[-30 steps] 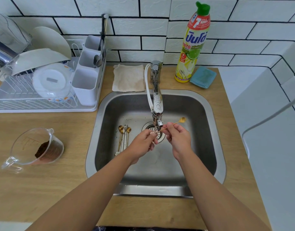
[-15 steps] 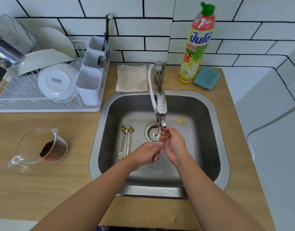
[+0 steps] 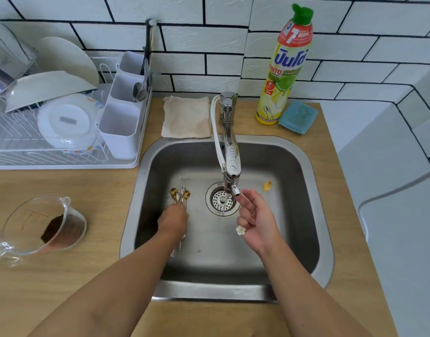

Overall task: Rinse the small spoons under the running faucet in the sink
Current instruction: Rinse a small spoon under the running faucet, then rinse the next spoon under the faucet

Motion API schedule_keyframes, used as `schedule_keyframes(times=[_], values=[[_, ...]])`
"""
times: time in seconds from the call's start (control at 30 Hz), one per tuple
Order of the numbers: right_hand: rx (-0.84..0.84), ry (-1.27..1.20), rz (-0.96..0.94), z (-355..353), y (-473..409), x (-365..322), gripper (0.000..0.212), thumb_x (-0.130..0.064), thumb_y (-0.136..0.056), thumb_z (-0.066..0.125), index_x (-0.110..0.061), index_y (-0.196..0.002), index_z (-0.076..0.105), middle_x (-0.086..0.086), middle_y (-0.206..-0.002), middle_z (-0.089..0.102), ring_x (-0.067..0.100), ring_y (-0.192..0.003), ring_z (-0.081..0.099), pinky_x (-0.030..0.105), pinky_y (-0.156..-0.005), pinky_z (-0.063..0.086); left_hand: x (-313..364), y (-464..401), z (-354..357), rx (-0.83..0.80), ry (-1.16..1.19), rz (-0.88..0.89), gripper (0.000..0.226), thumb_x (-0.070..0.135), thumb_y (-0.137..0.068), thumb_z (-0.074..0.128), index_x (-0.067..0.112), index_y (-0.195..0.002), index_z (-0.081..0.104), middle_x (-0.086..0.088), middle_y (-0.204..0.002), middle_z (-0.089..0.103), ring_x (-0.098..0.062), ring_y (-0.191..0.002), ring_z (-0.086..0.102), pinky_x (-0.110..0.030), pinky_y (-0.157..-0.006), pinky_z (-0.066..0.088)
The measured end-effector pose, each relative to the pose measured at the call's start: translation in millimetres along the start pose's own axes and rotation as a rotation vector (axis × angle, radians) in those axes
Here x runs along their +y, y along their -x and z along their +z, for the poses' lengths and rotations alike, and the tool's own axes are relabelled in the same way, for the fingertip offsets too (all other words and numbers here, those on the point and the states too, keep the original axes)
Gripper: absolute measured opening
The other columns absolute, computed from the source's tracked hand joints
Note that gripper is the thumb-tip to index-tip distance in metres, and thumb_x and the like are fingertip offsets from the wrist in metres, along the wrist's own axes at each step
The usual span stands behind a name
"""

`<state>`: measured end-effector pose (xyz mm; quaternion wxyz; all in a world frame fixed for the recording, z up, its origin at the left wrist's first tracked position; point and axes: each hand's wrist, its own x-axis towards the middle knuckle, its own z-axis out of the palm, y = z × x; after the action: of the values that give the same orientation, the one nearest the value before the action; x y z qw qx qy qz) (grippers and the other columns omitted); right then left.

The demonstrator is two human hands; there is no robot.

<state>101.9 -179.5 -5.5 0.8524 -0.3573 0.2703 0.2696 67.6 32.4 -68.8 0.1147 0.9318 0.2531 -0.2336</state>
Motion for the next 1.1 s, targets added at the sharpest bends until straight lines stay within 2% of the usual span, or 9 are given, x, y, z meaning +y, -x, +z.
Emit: schedule_keyframes(times=[0.1, 0.23, 0.43, 0.6, 0.73, 0.83, 0.9, 1.0, 1.1], values=[[0.01, 0.008, 0.004, -3, -1, -1, 0.02, -0.029, -0.105, 0.053, -0.015, -0.095, 0.065, 0.003, -0.08, 0.078, 0.002, -0.032, 0.023, 0.018, -0.035, 0.016, 2, -3, 1, -0.042, -0.046, -0.018, 0.026, 0.008, -0.1, 0.047, 0.009, -0.123, 0.059, -0.012, -0.11, 0.063, -0.028, -0.098, 0.064, -0.035, -0.075, 0.054], [0.009, 0.01, 0.006, -7, -2, -1, 0.02, -0.029, -0.105, 0.054, -0.015, -0.096, 0.066, 0.004, -0.081, 0.078, 0.003, -0.032, 0.024, 0.017, -0.034, 0.018, 3, 0, 3, -0.074, 0.047, -0.049, 0.023, 0.014, -0.099, 0.05, 0.006, -0.119, 0.06, -0.009, -0.098, 0.058, -0.024, -0.086, 0.058, -0.033, -0.07, 0.052], [0.021, 0.055, 0.003, -12, -7, -4, 0.02, -0.029, -0.105, 0.054, -0.014, -0.096, 0.066, 0.006, -0.083, 0.079, 0.003, -0.032, 0.023, 0.017, -0.035, 0.018, 19, 19, -9, -0.109, 0.134, 0.113, 0.017, 0.017, -0.098, 0.044, 0.006, -0.111, 0.047, -0.018, -0.113, 0.062, -0.03, -0.093, 0.057, -0.036, -0.074, 0.043], [0.124, 0.27, -0.054, -16, -14, 4, 0.014, -0.026, -0.101, 0.064, -0.012, -0.102, 0.068, 0.003, -0.093, 0.079, 0.004, -0.036, 0.024, 0.019, -0.035, 0.022, 30, 52, -16, -0.107, 0.352, 0.296, 0.013, 0.023, -0.104, 0.04, 0.011, -0.1, 0.041, -0.008, -0.082, 0.059, -0.019, -0.065, 0.051, -0.035, -0.055, 0.035], [0.148, 0.445, -0.078, -16, -15, 14, 0.013, -0.023, -0.091, 0.078, -0.018, -0.1, 0.071, 0.0, -0.078, 0.066, 0.007, -0.04, 0.026, 0.023, -0.037, 0.023, 36, 74, -18, -0.081, 0.421, 0.367, 0.013, 0.025, -0.104, 0.04, 0.013, -0.099, 0.042, -0.009, -0.079, 0.061, -0.023, -0.063, 0.055, -0.041, -0.06, 0.045], [0.09, 0.481, -0.071, -13, -14, 20, 0.019, -0.019, -0.089, 0.08, -0.017, -0.106, 0.072, 0.004, -0.083, 0.068, 0.007, -0.041, 0.026, 0.023, -0.038, 0.022, 40, 82, -19, -0.084, 0.426, 0.373, 0.017, 0.027, -0.105, 0.04, 0.01, -0.105, 0.044, -0.013, -0.086, 0.065, -0.028, -0.067, 0.059, -0.045, -0.065, 0.05], [0.067, 0.511, -0.062, -10, -15, 21, 0.021, -0.019, -0.087, 0.082, -0.016, -0.106, 0.073, 0.0, -0.074, 0.064, 0.008, -0.042, 0.026, 0.023, -0.038, 0.023, 41, 85, -19, -0.079, 0.424, 0.401, 0.018, 0.028, -0.106, 0.041, 0.011, -0.106, 0.045, -0.01, -0.086, 0.065, -0.026, -0.071, 0.059, -0.04, -0.063, 0.045], [0.046, 0.555, -0.07, -7, -17, 19, 0.011, -0.017, -0.085, 0.084, -0.021, -0.088, 0.074, -0.009, -0.056, 0.051, 0.008, -0.041, 0.024, 0.023, -0.038, 0.023, 40, 86, -20, -0.081, 0.45, 0.421, 0.018, 0.03, -0.105, 0.043, 0.013, -0.106, 0.048, -0.005, -0.085, 0.064, -0.02, -0.072, 0.056, -0.033, -0.06, 0.037], [0.031, 0.568, -0.086, -4, -19, 17, 0.006, -0.021, -0.092, 0.077, -0.019, -0.086, 0.076, -0.008, -0.063, 0.065, 0.007, -0.04, 0.023, 0.022, -0.037, 0.023, 35, 84, -20, -0.184, 0.636, 0.38, 0.019, 0.032, -0.105, 0.042, 0.018, -0.099, 0.054, 0.002, -0.071, 0.062, -0.011, -0.055, 0.058, -0.023, -0.053, 0.044]])
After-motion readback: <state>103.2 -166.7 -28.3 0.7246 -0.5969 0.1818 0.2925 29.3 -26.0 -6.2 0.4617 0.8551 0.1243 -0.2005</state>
